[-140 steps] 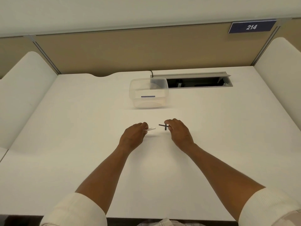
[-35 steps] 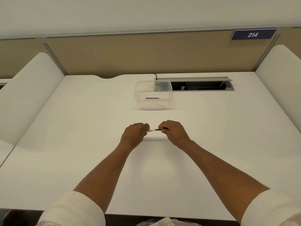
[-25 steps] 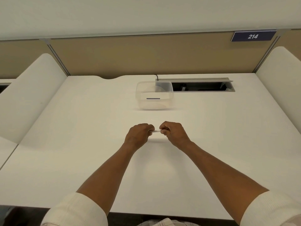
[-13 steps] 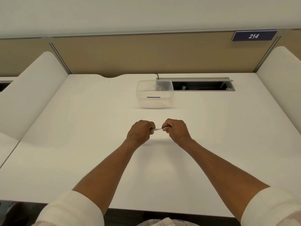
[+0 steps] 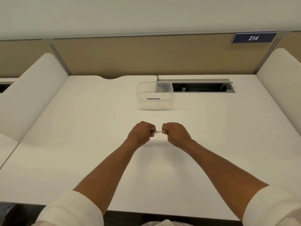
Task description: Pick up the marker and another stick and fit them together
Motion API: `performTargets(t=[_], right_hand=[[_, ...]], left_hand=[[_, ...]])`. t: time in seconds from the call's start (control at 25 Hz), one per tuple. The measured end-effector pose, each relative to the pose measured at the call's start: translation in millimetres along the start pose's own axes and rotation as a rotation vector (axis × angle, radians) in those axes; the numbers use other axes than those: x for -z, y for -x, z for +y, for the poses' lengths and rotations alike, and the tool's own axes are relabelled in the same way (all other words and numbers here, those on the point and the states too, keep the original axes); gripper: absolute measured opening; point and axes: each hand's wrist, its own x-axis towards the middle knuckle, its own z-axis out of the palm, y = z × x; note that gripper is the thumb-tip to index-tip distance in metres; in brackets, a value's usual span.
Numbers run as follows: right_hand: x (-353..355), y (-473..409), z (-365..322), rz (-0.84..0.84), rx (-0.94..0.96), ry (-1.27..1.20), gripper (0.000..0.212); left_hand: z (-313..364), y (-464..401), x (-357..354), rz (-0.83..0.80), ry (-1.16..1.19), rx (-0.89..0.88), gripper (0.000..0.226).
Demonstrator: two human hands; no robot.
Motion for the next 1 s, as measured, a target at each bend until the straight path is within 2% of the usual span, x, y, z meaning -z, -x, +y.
performTargets(t=[0.24, 0.48, 0.52, 0.68, 0.8, 0.88, 1.0], right_hand=[[-2.9, -6.4, -5.7, -0.165, -0.225, -0.287, 0.024], [-3.8, -12.0, -7.3, -0.327, -0.584, -0.723, 0.028], [-4.1, -11.6, -7.9, -0.318, -0.557, -0.699, 0.029], [-2.8, -6.1, -1.8, -0.132, -0.186, -0.194, 0.030], [1.5, -3.7, 3.6, -0.064, -0.016, 0.015, 0.027], [2.5, -4.9, 4.1, -0.031, -0.015, 0.024, 0.026], [2.0, -7.8, 0.8, -0.064, -0.142, -0.112, 0.027]], left_hand=[[-1.6, -0.1, 0.2, 0.042, -0.042, 0.016, 0.010], [1.5, 2.7, 0.4, 0.102, -0.099, -0.021, 0.007], [1.8, 3.0, 0.9, 0.102, -0.103, -0.025, 0.006], [1.0, 3.5, 2.9, 0.069, -0.163, -0.056, 0.014], [2.4, 3.9, 3.3, 0.071, -0.188, -0.071, 0.021], [4.6, 3.4, 2.3, 0.070, -0.173, -0.077, 0.021], [5.9, 2.9, 2.2, 0.056, -0.152, -0.070, 0.015]])
